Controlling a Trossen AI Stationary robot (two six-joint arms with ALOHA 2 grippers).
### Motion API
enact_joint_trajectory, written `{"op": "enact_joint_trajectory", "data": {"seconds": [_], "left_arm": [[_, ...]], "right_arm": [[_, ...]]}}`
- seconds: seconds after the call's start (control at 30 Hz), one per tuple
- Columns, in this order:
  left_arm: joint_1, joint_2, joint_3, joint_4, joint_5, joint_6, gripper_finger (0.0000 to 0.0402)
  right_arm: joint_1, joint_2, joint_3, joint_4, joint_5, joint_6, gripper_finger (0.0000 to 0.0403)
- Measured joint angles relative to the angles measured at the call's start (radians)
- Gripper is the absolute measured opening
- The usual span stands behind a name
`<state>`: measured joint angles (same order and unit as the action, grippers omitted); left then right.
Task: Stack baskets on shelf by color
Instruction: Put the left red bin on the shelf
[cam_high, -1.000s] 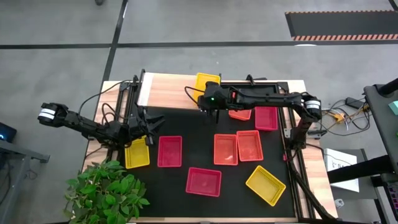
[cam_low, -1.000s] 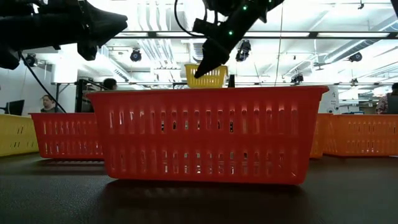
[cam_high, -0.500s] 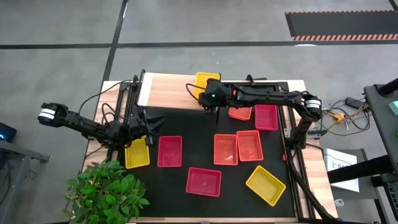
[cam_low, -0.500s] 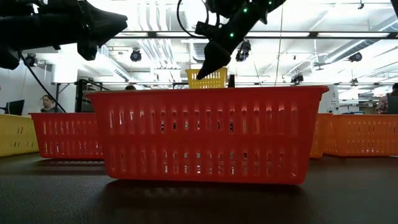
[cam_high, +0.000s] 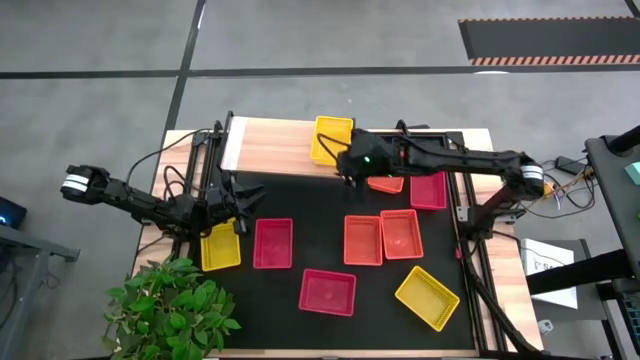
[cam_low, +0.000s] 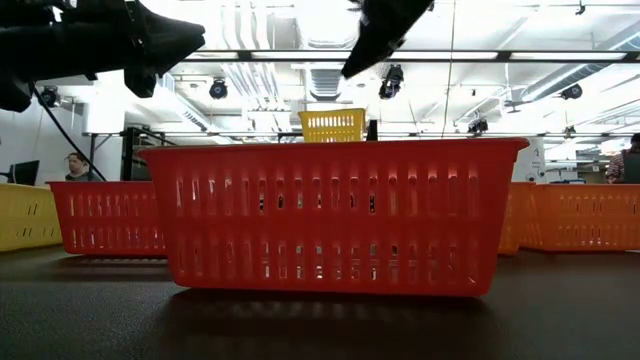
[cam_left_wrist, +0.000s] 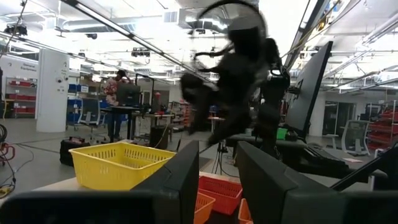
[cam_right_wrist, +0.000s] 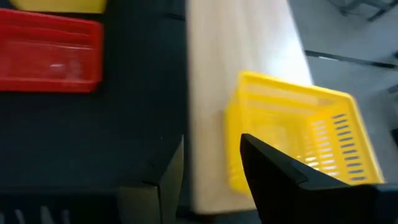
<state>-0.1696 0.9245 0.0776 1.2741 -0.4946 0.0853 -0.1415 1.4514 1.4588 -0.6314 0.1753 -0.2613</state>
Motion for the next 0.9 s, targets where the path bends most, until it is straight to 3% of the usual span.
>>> {"op": "enact_joint_trajectory", "data": {"seconds": [0.3,0.53,0.9], "left_arm": [[-0.001,0.054,0.002,0.0,0.001,-0.003,0.0094],[-0.001,0.118,0.033,0.0,0.004,-0.052,0.0094],[-0.002,0.265,0.099,0.0,0.055,-0.16,0.0094]], "right_arm": [[0.234,-0.175,-0.159,-0.013,0.0,0.102,0.0119],[0.383,-0.306,-0.394,0.197,0.008,0.146,0.0108],[0.421,-0.531,-0.743,0.559,0.009,0.049,0.0091]]}}
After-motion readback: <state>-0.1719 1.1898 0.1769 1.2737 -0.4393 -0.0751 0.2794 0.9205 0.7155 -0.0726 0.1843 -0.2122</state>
